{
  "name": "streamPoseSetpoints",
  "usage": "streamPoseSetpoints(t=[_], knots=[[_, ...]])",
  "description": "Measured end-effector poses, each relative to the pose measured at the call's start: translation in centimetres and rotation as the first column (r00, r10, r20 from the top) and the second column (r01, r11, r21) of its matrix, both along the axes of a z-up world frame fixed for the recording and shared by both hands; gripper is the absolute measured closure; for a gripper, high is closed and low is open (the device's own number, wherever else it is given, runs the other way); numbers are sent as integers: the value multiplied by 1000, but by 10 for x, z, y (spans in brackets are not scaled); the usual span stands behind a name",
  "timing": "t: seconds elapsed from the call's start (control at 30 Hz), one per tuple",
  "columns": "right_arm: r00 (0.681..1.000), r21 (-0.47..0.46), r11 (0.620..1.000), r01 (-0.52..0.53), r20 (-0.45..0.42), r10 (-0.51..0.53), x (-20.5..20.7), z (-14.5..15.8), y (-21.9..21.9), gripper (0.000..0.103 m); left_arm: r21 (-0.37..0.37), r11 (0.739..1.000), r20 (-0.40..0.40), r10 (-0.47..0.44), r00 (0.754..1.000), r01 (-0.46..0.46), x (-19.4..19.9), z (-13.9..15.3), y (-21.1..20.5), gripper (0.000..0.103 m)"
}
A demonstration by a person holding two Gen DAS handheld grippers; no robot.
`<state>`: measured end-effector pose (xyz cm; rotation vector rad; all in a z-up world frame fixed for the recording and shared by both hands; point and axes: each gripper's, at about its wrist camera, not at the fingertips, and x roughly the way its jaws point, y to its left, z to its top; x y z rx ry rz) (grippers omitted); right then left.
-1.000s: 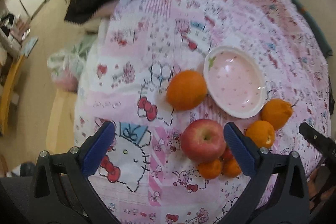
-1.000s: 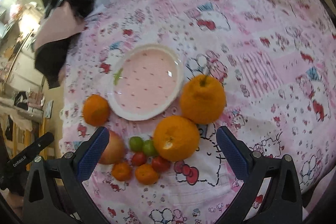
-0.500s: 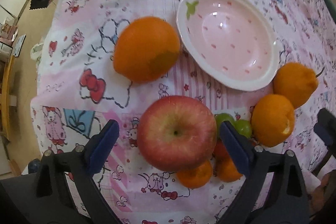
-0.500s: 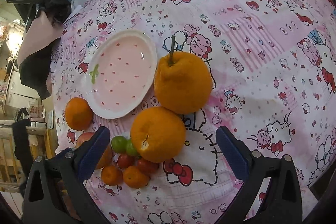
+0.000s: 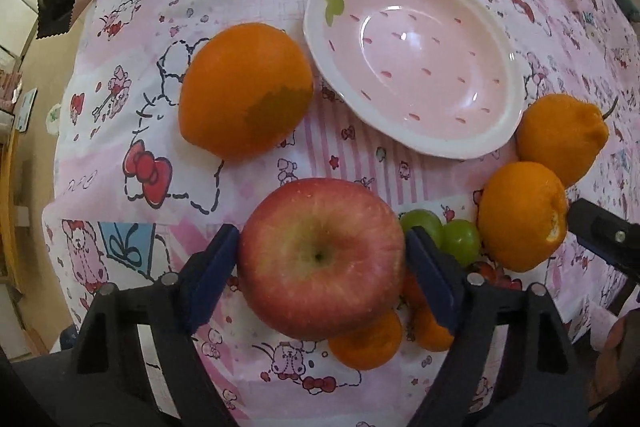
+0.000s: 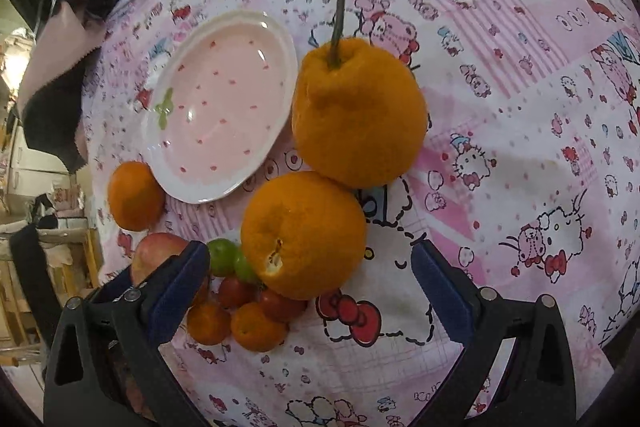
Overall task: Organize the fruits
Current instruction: 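Grasp the red apple with the left tool while the right tool grasps a round orange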
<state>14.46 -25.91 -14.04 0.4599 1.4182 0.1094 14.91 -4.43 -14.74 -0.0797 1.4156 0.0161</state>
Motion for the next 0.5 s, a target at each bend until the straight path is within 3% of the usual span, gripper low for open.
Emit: streamPoseSetpoints(t=[0.1,0.3,0.43,0.5], knots=[[999,-29,999,-23,-39,22,4,-12,9,0,-19,1000,-29,-3,1000,3,3,-12,-1,20],[996,-74,995,-64,-67,59,15,-29,27,0,-38,999,-11,-7,1000,7,2,-8,4,21],[994,-127,988,-92,-77,82,19,-36,37,16,-27,1000,12,-8,1000,8,-5,5,15,21],[994,-124,989,-83,-77,74,18,-37,37,17,-17,1000,31,-17,999,17,-6,11,14,21]])
